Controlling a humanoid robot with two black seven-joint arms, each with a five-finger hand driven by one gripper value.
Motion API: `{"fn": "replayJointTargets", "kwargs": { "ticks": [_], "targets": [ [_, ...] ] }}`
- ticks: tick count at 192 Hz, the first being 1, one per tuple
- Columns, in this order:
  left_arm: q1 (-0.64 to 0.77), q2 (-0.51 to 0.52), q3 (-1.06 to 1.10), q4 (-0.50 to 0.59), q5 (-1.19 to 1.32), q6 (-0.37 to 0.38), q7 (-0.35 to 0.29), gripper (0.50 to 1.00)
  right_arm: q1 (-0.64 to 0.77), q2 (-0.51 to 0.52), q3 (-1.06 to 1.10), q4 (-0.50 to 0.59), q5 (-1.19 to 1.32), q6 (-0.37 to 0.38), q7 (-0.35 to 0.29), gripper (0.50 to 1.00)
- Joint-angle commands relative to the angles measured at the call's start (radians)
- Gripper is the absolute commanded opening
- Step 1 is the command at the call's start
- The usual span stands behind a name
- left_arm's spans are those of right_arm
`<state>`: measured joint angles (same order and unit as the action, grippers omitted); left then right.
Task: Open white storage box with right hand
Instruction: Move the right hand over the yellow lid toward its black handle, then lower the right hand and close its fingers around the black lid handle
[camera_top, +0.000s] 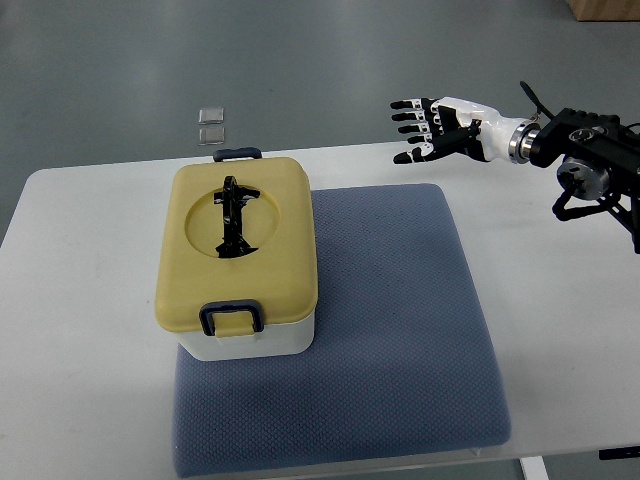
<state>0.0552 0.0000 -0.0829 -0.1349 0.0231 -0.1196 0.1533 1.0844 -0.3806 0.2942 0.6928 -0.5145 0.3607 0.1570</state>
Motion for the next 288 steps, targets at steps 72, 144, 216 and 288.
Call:
{"fn": "replayJointTargets", "kwargs": {
  "ticks": [72, 144, 216, 288],
  "targets": [
    [0.0, 0.0, 0.0, 0.0, 0.0, 0.0, 0.0, 1.0, 0.127, -0.067, -0.007, 0.223, -0.546, -0.008, 0.326, 0.942],
    [0.0, 0.0, 0.0, 0.0, 0.0, 0.0, 0.0, 1.0, 0.218, -0.057, -0.009, 0.298, -0.901, -0.043, 0.36, 0.934],
    [0.0, 0.0, 0.0, 0.0, 0.0, 0.0, 0.0, 1.0, 0.272, 0.017, -0.03, 0.318, -1.043, -0.043, 0.362, 0.936],
    [0.0, 0.0, 0.0, 0.0, 0.0, 0.0, 0.0, 1.0, 0.414, 0.169, -0.142, 0.318, -1.061, -0.062, 0.394, 0.938]
  ]
}}
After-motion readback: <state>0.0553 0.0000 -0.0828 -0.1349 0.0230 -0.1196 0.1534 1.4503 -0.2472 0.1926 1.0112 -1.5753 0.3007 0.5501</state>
